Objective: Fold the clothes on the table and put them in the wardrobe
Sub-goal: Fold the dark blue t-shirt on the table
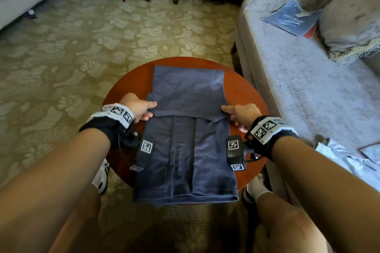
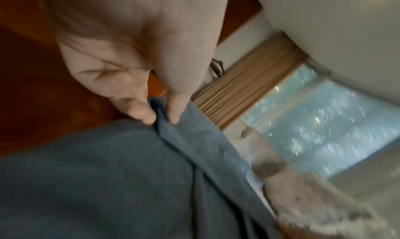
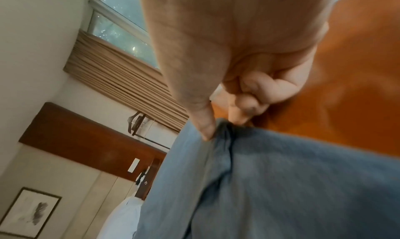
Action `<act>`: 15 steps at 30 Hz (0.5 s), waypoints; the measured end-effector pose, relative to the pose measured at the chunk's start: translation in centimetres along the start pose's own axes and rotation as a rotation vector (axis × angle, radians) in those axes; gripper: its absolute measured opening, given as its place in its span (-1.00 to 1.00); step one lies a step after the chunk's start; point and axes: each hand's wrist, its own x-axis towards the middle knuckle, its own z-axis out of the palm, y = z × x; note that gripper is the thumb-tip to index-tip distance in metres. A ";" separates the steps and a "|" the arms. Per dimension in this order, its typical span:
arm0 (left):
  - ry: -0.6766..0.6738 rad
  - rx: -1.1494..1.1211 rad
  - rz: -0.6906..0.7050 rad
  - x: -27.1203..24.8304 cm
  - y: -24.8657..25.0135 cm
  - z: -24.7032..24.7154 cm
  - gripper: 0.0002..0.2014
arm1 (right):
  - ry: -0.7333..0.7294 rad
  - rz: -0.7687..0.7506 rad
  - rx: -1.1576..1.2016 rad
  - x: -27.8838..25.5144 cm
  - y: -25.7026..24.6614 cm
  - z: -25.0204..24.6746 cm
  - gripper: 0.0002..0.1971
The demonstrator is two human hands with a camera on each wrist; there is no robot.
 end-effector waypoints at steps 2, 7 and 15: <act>0.065 0.090 0.067 -0.8 -1.3 0.9 -0.60 | 0.016 -0.050 0.021 -0.3 0.9 1.0 -0.62; 0.116 -0.073 0.035 -3.6 -2.4 1.5 -0.32 | -0.011 -0.054 0.130 -2.8 2.3 1.8 -0.70; 0.022 0.007 0.047 -8.6 -7.6 0.6 -0.35 | 0.015 -0.161 0.052 -8.8 7.9 0.7 -0.66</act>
